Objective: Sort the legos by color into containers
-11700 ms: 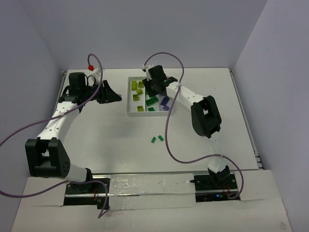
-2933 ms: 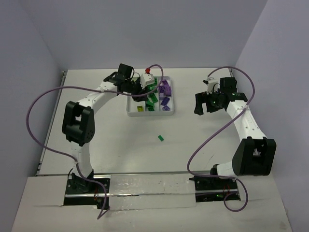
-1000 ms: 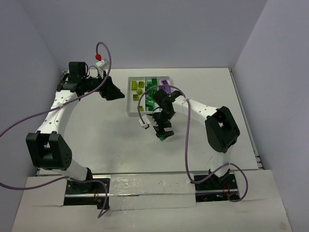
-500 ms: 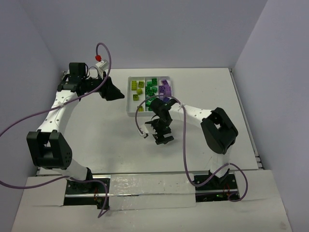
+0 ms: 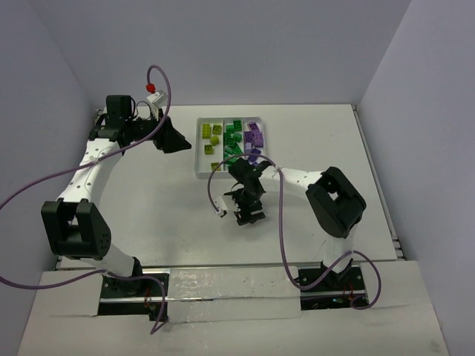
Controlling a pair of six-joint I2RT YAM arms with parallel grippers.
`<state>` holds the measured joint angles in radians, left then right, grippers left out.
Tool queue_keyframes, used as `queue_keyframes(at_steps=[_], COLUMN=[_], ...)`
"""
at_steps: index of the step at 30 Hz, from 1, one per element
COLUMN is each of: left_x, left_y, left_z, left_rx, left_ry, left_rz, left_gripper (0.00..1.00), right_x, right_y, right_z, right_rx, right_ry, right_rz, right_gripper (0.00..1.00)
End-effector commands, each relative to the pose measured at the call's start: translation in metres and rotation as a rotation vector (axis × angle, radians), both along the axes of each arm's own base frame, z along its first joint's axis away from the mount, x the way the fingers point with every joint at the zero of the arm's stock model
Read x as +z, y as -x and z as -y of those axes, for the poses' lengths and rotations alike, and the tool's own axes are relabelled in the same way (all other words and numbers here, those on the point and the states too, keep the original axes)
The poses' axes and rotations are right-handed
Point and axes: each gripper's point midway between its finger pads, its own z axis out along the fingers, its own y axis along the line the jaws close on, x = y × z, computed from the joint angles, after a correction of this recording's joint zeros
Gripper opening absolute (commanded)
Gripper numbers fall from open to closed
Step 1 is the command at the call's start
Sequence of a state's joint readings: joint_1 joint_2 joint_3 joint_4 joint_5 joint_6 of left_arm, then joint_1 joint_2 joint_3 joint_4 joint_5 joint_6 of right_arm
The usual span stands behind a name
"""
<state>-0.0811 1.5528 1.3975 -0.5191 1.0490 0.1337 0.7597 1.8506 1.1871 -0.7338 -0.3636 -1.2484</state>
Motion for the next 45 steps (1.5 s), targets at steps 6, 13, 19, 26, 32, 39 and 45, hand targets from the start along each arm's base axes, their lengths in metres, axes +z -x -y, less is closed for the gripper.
queue_keyframes(at_steps=[6,13,19,26,32,39,45], left_x=[0.0,-0.002,-0.006,-0.009,-0.012,-0.013,-0.022], left_y=[-0.007,-0.009,-0.01,-0.021,-0.033,-0.043,-0.043], left_z=[-0.002,-0.002,-0.003,-0.016,-0.028,-0.03,-0.031], left_rx=[0.012,0.011,0.023,0.132,0.227,0.298,0.309], left_ry=[0.003,0.004,-0.006,-0.015,-0.057,-0.017,-0.024], left_rz=[0.027,0.023,0.02,0.014,0.022,0.002,-0.016], left_gripper=[0.7,0.69,0.7,0.76,0.79,0.94,0.96], right_x=[-0.006,-0.006,0.016,0.113,0.141,0.126,0.108], right_y=[-0.003,-0.003,-0.007,-0.063,-0.13,-0.177,-0.213], right_z=[0.0,0.001,-0.011,-0.05,-0.057,-0.061,-0.053], right_rx=[0.02,0.021,-0.021,-0.243,-0.404,-0.535,-0.619], right_ry=[-0.01,-0.008,-0.054,-0.292,-0.355,-0.36,-0.352], right_rz=[0.075,0.079,0.07,0.076,0.163,0.198,0.23], right_gripper=[0.65,0.51,0.37,0.31,0.31,0.3,0.3])
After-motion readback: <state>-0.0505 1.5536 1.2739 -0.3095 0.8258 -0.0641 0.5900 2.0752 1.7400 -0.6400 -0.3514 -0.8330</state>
